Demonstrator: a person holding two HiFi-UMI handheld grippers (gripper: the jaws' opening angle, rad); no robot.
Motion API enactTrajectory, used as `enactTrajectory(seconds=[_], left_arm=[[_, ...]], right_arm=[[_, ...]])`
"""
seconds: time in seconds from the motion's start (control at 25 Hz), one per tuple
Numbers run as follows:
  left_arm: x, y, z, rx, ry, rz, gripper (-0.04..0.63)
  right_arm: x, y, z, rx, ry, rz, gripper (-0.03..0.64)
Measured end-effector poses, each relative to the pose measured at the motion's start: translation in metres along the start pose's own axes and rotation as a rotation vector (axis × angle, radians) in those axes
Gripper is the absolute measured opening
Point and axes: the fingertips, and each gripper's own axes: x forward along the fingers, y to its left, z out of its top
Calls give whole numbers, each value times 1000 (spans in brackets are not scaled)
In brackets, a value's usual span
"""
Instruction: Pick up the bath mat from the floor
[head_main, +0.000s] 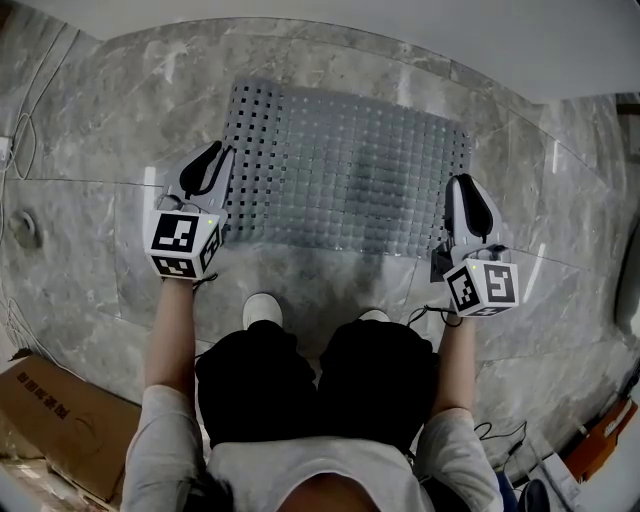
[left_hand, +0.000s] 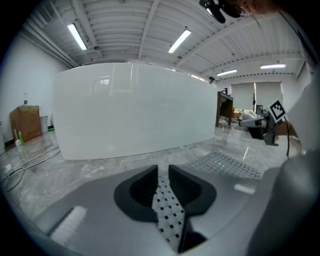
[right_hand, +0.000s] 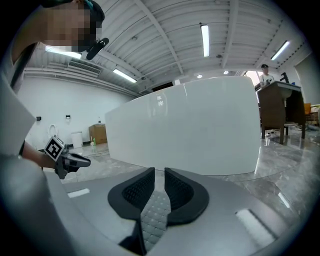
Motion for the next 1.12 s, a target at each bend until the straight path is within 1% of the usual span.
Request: enactTrajectory(seconds=[0.12, 0.28, 0.4, 0.52, 0.72, 0.92, 1.04, 1.12], left_arm=[[9, 6, -26, -9, 53, 8, 105], [19, 12, -53, -56, 115, 18, 149], [29, 14, -72, -83, 164, 18, 177], [36, 17, -88, -91, 210, 27, 189], [47, 23, -110, -135, 265, 39, 209], [53, 22, -125, -130, 319, 42, 233], [56, 20, -130, -113, 349, 51, 235], [58, 21, -135, -120, 360, 51, 241]], right_arm=[[3, -3, -12, 6, 18, 4, 69], [5, -8, -28, 7, 43, 21, 87], [5, -15, -40, 28, 57, 18, 121], [6, -22, -55, 42, 79, 11, 133], [7, -37, -81, 88, 117, -20, 163], [6, -61, -114, 109, 179, -61, 180], [5, -78, -136, 143, 214, -80, 210], [3, -86, -148, 151, 242, -102, 222]])
